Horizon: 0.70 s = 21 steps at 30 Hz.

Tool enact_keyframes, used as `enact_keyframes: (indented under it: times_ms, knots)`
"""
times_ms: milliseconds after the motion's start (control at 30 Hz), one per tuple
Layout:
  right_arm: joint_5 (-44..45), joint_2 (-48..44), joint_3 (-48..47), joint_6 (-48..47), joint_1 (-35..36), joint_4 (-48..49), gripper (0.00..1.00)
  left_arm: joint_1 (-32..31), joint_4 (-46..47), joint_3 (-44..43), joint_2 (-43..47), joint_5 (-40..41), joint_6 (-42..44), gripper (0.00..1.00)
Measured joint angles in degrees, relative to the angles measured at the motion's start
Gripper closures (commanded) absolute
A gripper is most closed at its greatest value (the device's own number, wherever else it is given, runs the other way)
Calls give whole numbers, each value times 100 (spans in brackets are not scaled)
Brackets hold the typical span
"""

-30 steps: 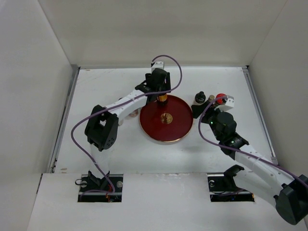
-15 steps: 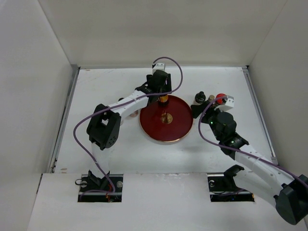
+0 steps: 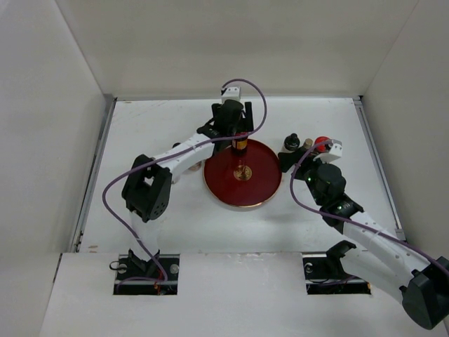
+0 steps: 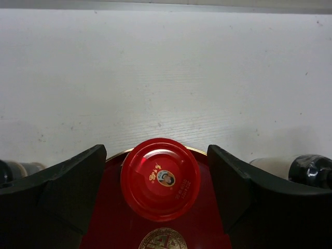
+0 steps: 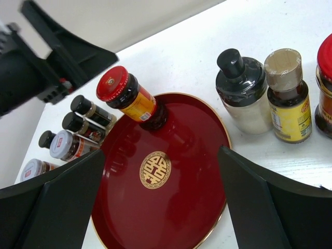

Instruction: Organize the condiment bottles

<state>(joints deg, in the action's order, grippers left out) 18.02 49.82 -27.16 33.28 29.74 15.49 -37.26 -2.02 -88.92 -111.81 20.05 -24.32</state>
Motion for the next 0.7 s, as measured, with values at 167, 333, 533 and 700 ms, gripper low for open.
enact_keyframes:
  times_ms: [167, 333, 533, 700]
  knots:
    - [0, -7, 0, 0, 0, 0, 5, -11, 105, 525, 909, 181, 144, 26]
    - [-7, -37, 2, -9, 15, 0, 34, -9, 160, 1650, 2446, 540, 179, 44]
    - [-92, 103, 0, 13, 85, 7, 64, 118, -319, 3154, 3873, 964, -79, 43]
    - [-131, 269, 0, 28, 157, 7, 38, 229, -625, 3877, 3963, 1073, -232, 32]
